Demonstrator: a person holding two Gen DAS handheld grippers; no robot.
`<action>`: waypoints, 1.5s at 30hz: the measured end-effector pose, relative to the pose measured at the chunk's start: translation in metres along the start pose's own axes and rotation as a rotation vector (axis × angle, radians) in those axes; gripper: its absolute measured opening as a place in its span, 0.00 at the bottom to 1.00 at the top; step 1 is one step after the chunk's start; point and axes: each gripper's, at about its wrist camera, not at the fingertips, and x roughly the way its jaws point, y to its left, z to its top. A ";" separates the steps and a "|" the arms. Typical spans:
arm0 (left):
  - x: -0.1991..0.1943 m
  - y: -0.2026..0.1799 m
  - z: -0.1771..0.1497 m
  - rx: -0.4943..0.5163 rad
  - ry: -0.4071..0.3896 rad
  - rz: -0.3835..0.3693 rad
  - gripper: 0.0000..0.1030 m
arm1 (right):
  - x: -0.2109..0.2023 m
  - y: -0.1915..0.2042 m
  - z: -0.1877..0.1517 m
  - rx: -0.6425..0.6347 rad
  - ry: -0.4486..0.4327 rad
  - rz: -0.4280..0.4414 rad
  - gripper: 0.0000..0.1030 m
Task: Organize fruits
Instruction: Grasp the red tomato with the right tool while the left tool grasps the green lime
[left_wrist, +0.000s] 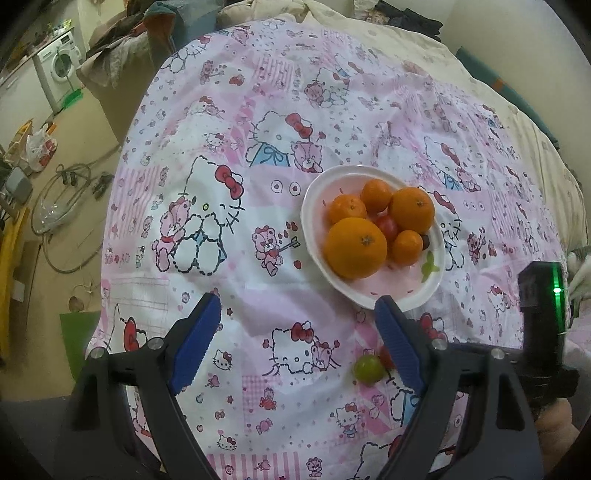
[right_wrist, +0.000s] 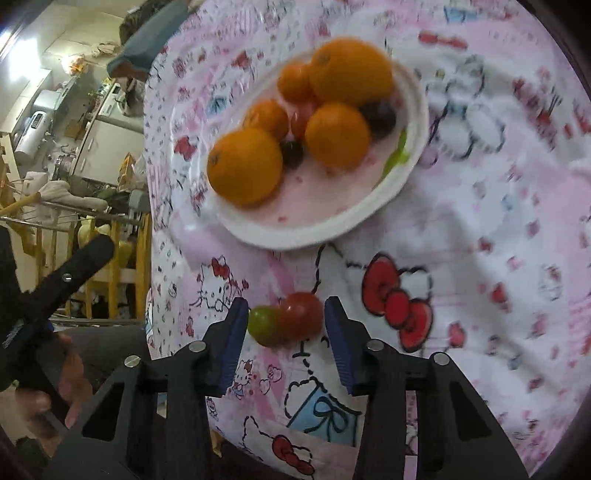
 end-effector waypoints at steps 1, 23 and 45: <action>0.000 -0.001 0.000 0.004 -0.002 0.001 0.80 | 0.004 0.000 -0.001 0.005 0.011 -0.004 0.40; 0.052 -0.040 -0.031 0.163 0.203 -0.030 0.79 | -0.047 -0.019 -0.001 0.072 -0.164 -0.027 0.30; 0.098 -0.099 -0.066 0.454 0.314 -0.016 0.38 | -0.096 -0.049 -0.010 0.138 -0.255 0.021 0.30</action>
